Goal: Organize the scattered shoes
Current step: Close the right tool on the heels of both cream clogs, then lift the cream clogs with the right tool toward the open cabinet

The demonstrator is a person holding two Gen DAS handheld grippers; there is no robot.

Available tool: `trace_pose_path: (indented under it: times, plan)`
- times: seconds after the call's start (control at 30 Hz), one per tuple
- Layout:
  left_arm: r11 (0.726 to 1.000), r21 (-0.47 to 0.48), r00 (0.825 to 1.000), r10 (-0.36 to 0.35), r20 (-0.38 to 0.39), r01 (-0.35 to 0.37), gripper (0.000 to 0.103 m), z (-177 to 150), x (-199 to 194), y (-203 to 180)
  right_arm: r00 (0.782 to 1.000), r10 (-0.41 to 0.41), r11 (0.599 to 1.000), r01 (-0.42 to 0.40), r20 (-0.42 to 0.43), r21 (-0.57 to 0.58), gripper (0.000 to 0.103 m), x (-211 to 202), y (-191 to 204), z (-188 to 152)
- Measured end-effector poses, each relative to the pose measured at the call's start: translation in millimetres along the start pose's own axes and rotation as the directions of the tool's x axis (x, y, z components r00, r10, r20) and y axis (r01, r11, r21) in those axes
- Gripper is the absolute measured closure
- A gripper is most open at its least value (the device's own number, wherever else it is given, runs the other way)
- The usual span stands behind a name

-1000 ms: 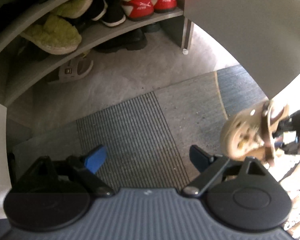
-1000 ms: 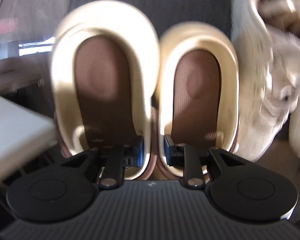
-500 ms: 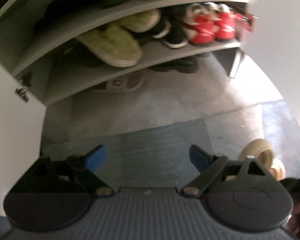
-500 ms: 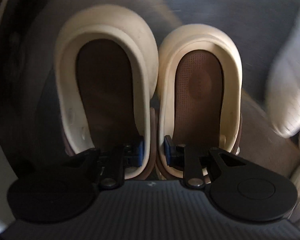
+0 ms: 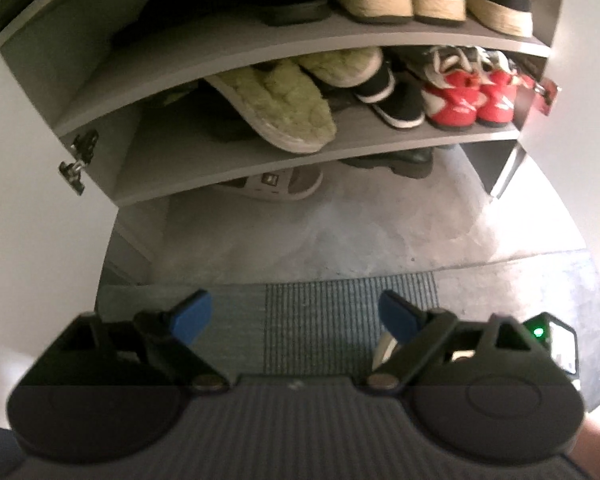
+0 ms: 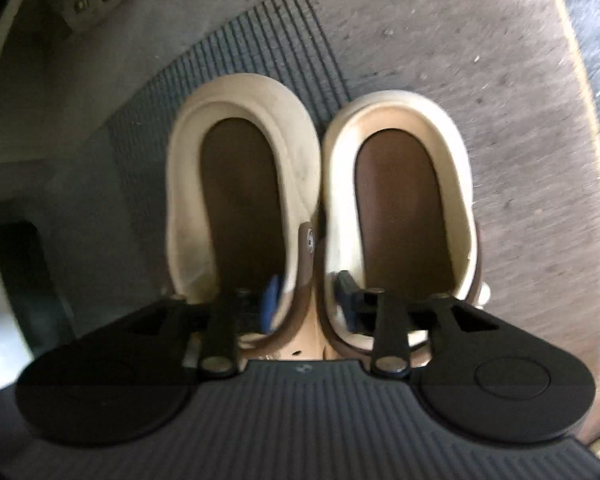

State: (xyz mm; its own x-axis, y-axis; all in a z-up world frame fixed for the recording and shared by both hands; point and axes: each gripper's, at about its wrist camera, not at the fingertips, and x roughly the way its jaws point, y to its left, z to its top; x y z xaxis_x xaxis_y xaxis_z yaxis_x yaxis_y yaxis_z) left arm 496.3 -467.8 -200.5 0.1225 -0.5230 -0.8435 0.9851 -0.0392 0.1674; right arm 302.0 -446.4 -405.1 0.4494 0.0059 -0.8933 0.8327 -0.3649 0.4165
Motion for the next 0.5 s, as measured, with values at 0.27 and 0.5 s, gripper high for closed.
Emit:
trace_pose_path:
  times: [0.27, 0.5]
  plan:
    - [0.999, -0.050, 1.000, 0.001, -0.019, -0.002, 0.011, 7, 7, 14, 0.997, -0.076, 0.997, 0.077, -0.027, 0.031, 0.053, -7, 12, 41]
    - [0.998, -0.065, 0.999, 0.014, -0.049, -0.017, 0.011, 8, 15, 23, 0.971, -0.205, 0.937, 0.159, -0.123, -0.311, 0.053, -3, 15, 28]
